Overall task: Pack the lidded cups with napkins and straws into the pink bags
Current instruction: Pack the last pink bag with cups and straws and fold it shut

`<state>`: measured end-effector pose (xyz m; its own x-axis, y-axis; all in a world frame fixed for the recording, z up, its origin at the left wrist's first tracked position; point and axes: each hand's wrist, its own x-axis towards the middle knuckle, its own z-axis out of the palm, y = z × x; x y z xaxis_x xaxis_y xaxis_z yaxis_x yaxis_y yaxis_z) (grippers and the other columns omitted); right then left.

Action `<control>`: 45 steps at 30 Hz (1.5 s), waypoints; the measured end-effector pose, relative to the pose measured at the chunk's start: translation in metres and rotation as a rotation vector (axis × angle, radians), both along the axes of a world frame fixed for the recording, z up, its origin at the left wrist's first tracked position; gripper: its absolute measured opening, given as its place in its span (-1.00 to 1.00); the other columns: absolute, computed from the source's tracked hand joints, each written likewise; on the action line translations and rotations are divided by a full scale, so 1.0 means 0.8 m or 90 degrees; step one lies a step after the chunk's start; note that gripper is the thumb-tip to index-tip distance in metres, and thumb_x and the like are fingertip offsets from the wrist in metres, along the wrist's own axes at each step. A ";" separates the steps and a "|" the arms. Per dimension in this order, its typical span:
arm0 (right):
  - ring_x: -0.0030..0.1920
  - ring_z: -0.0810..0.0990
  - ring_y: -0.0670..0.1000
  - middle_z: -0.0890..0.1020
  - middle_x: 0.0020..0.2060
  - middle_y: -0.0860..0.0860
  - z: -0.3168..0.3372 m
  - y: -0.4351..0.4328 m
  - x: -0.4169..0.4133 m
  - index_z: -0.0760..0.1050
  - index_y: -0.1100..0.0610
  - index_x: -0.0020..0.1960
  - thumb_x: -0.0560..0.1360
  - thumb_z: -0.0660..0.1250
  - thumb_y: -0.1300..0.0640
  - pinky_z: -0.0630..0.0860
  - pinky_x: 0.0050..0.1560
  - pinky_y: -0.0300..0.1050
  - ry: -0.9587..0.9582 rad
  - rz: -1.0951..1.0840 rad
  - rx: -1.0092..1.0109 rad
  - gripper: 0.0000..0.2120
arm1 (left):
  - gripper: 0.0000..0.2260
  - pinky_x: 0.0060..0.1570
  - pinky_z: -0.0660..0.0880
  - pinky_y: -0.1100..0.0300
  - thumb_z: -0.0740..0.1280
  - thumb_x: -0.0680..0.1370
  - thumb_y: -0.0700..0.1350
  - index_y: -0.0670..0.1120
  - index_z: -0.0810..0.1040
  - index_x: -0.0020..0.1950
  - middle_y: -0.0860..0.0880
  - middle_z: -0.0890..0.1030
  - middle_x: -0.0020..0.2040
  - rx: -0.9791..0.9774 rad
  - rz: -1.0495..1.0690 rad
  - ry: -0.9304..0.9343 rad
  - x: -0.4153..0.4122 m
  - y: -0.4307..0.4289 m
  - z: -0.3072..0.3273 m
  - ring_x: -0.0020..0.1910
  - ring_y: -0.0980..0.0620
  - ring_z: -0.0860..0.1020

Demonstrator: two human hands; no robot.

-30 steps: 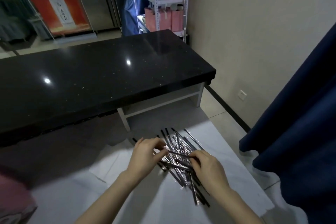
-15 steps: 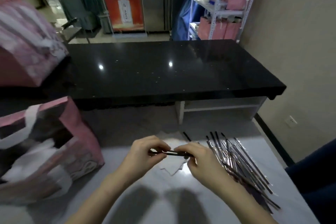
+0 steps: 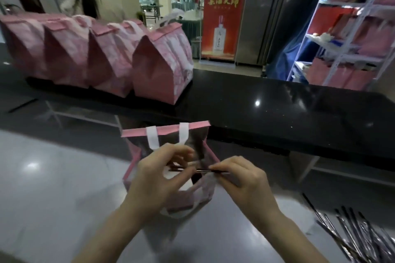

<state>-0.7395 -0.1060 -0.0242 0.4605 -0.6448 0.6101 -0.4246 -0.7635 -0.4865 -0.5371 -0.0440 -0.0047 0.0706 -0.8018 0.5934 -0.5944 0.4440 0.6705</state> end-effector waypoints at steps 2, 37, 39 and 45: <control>-0.11 0.62 -0.07 0.65 -0.14 -0.03 0.017 -0.009 0.027 0.67 0.16 -0.03 0.42 0.46 0.22 0.59 -0.12 -0.10 -0.059 0.011 0.030 -0.87 | -0.63 0.02 0.46 0.42 0.50 0.43 -0.01 0.09 0.52 0.20 0.18 0.62 0.06 0.004 0.044 0.052 0.042 0.008 -0.004 0.06 0.16 0.60; 0.52 0.05 -0.01 0.16 0.52 -0.13 0.028 -0.159 0.109 0.14 -0.22 0.49 0.51 0.17 -0.31 0.05 0.51 0.05 0.517 -0.026 0.053 -0.41 | -0.41 0.38 0.22 0.18 0.51 0.39 -0.04 0.06 0.43 0.40 0.10 0.38 0.34 0.119 0.178 -0.205 0.191 -0.063 -0.034 0.37 0.11 0.24; 0.44 0.24 -0.02 0.33 0.44 -0.12 0.027 -0.167 0.112 0.26 -0.17 0.45 0.52 0.27 -0.20 0.20 0.45 -0.02 0.482 -0.040 0.038 -0.47 | -0.32 0.44 0.15 0.15 0.53 0.38 -0.01 0.08 0.35 0.45 0.10 0.30 0.43 0.173 0.166 -0.191 0.200 -0.080 -0.029 0.44 0.11 0.14; 0.10 0.48 -0.04 0.58 0.06 -0.13 0.014 -0.176 0.122 0.56 -0.08 0.16 0.61 0.18 0.00 0.42 0.14 -0.06 0.284 -0.060 0.113 -0.78 | -0.16 0.47 0.07 0.16 0.55 0.34 0.09 0.20 0.18 0.51 0.18 0.14 0.53 0.310 0.099 -0.192 0.222 -0.104 -0.023 0.51 0.19 -0.01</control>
<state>-0.6422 -0.2470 -0.0129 0.5862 -0.7727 0.2434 -0.6847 -0.6332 -0.3608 -0.3598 -0.1274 -0.0231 0.0940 -0.9806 0.1719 -0.8241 0.0202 0.5661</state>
